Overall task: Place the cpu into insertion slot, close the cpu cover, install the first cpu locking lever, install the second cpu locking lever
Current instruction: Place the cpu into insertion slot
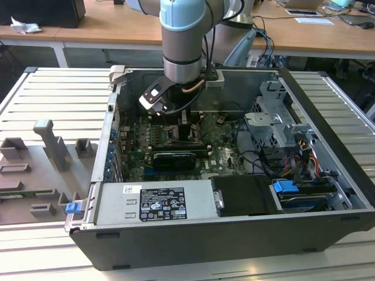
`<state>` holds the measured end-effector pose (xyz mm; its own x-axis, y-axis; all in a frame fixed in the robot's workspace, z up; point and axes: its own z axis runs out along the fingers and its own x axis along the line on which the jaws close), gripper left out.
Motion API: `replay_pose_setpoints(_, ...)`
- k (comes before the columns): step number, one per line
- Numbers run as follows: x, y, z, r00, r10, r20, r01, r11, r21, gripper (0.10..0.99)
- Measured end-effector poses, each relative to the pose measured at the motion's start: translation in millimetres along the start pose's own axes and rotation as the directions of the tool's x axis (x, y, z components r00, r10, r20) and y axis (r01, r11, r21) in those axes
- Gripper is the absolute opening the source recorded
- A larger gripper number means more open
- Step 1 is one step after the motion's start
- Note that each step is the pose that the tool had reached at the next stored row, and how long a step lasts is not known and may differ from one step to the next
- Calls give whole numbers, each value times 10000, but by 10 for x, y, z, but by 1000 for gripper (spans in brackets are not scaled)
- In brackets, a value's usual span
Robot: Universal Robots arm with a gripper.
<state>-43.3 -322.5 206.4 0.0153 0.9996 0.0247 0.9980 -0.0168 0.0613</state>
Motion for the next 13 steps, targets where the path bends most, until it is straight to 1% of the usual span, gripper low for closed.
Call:
replay_pose_setpoints(3,9,5,7,9999,-113,-9,113,9999,2,529)
replay_pose_setpoints(6,20,14,31,9999,-124,23,124,9999,21,529)
replay_pose_setpoints(11,21,14,40,9999,-125,24,125,9999,25,529)
replay_pose_setpoints(12,21,13,41,9999,-124,24,124,9999,25,545)
replay_pose_setpoints(13,21,13,41,9999,-124,23,124,9999,25,604)
